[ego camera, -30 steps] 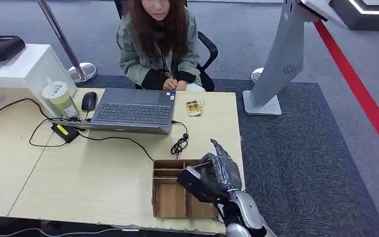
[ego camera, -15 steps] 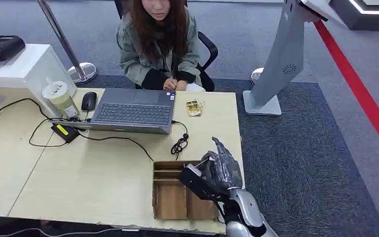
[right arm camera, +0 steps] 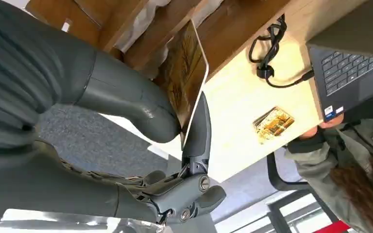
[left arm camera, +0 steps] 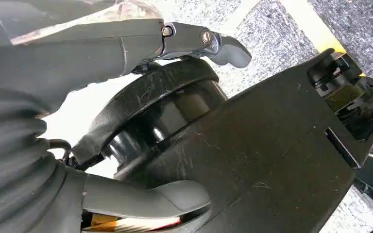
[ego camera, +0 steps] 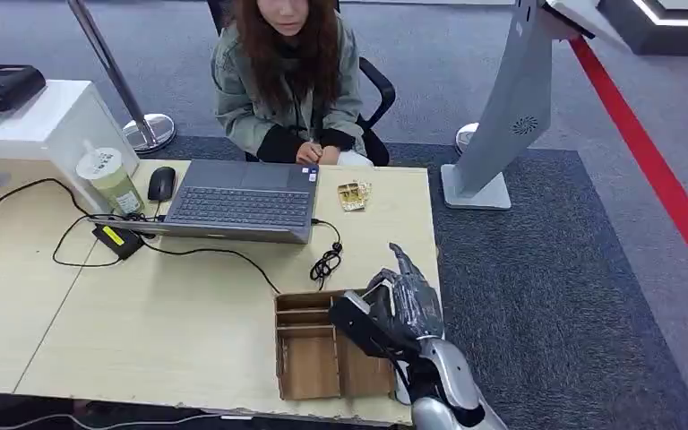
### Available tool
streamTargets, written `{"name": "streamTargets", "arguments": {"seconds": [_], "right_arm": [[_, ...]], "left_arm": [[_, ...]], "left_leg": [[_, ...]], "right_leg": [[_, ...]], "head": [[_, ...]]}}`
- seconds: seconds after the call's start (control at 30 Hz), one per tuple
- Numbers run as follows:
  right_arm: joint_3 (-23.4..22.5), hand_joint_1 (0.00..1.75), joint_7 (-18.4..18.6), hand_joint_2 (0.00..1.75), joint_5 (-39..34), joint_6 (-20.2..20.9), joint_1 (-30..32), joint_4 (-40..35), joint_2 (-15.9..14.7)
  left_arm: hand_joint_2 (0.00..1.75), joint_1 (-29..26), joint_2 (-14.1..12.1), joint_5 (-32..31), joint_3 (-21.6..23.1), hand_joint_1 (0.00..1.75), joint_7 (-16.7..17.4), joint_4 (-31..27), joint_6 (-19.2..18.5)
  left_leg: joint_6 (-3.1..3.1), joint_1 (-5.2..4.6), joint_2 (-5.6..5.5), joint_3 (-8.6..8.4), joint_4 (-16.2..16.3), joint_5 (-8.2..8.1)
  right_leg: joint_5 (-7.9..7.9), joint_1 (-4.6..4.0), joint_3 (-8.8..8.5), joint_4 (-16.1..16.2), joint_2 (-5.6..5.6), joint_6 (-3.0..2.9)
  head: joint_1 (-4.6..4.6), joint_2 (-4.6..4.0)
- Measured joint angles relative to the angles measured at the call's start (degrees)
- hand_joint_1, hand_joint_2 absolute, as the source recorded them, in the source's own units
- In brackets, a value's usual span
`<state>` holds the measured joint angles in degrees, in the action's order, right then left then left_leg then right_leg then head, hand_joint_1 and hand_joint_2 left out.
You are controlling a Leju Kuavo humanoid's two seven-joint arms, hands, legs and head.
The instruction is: Pass the card to the sensor for recognition and then transmit it.
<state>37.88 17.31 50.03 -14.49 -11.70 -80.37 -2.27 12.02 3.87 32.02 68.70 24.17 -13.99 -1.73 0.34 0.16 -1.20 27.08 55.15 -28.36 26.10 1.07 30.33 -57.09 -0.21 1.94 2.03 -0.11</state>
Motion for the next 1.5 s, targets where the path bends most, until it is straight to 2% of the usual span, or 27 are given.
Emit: {"name": "streamTargets", "arguments": {"seconds": [0.13,0.33,0.37,0.8,1.5], "right_arm": [[-0.35,1.54,0.00,1.75,-0.63,-0.04,0.02,0.00,0.00],[-0.79,1.68,-0.11,1.75,-1.64,-0.17,0.06,-0.09,0.00],[-0.87,1.75,-0.11,1.75,-1.92,-0.20,0.08,-0.35,0.00],[-1.51,1.75,-0.11,1.75,-2.40,-0.92,0.08,-1.44,0.00],[-3.93,1.75,-2.45,1.75,-10.62,-4.92,0.82,-1.95,0.02]], "left_arm": [[1.75,-0.02,0.00,-0.02,0.02,0.00,-0.09,0.00,0.00],[1.75,-0.02,-0.02,-0.22,0.00,0.00,-0.24,0.00,0.02],[1.75,-0.02,-0.02,-0.26,0.00,0.00,-0.26,0.00,0.02],[1.75,-0.05,-0.02,-0.68,0.00,0.00,-0.74,0.00,0.02],[1.75,-0.07,-0.02,-1.01,-0.07,0.00,-0.74,-0.02,-0.02]], "left_leg": [[0.00,0.00,0.00,0.00,0.00,0.00],[0.00,0.00,0.00,-0.01,0.00,0.00],[0.00,0.00,0.00,-0.01,0.00,0.00],[0.00,0.00,0.00,-0.01,0.00,0.00],[0.00,0.00,0.01,-0.02,0.00,0.00]], "right_leg": [[0.00,0.00,0.00,0.00,0.00,0.00],[0.00,0.00,0.00,0.00,0.00,0.00],[0.00,0.00,0.00,0.00,0.00,0.00],[0.00,0.00,0.00,0.00,0.00,0.00],[0.00,0.00,0.00,0.00,0.00,0.00]], "head": [[-0.02,0.00],[-0.02,0.00],[-0.02,0.00],[-0.02,0.00],[-0.02,0.00]]}}
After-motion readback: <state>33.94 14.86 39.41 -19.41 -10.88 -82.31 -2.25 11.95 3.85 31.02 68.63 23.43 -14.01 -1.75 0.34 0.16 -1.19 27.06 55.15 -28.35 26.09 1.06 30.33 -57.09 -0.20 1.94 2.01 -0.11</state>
